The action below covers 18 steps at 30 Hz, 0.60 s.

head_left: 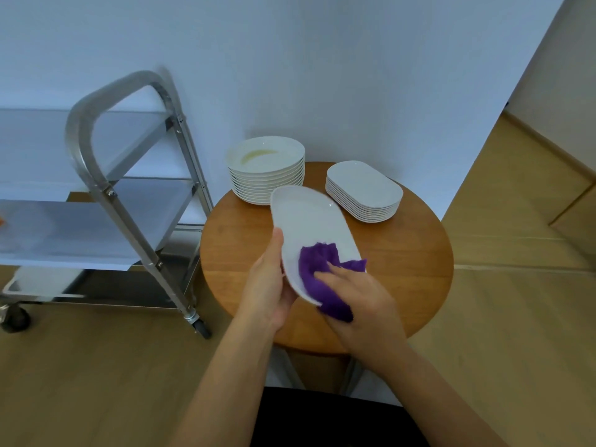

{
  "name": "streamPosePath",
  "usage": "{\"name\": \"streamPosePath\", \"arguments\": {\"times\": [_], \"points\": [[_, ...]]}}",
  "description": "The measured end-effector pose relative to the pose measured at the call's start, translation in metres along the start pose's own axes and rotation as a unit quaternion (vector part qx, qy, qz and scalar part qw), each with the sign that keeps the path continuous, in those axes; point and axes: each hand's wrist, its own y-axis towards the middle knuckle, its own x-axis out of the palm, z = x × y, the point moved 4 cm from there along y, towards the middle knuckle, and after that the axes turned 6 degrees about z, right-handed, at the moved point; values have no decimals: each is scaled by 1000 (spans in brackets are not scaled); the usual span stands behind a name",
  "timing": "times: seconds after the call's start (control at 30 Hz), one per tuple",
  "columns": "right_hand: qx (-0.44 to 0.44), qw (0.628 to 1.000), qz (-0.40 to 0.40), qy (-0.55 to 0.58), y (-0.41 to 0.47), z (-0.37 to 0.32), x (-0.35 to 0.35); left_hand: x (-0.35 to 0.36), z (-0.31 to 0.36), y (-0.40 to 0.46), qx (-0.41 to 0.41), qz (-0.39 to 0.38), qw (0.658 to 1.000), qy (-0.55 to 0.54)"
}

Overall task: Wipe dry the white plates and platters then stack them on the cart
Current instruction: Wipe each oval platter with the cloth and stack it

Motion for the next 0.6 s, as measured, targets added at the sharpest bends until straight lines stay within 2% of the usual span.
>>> {"name": "streamPosePath", "arguments": {"times": [0.03, 0.1, 0.17, 0.23, 0.3, 0.33, 0.4, 0.5, 0.6], "points": [[68, 994, 19, 81, 4, 4, -8, 0, 3, -2, -3, -20, 1000, 8], [210, 945, 21, 250, 9, 13, -20, -5, 6, -2, 17, -13, 998, 63], [272, 898, 42, 343, 14, 21, -30, -17, 7, 3, 57, 54, 988, 136], [330, 832, 69, 441, 15, 29, -35, -27, 2, 6, 33, 93, 987, 129], [369, 766, 82, 520, 13, 34, -33, -28, -10, 6, -38, 64, 997, 29], [385, 736, 80, 550, 10, 36, -28, -25, -16, 7, -69, 21, 996, -51], [430, 690, 59, 579, 5, 37, -18, -14, -22, 7, -90, -67, 968, -223], [479, 680, 33, 554, -2, 40, -8, -14, -18, 11, -49, -83, 941, -324], [514, 715, 62, 471, -5, 54, -7, -14, -12, 13, -28, -93, 941, -325]]}}
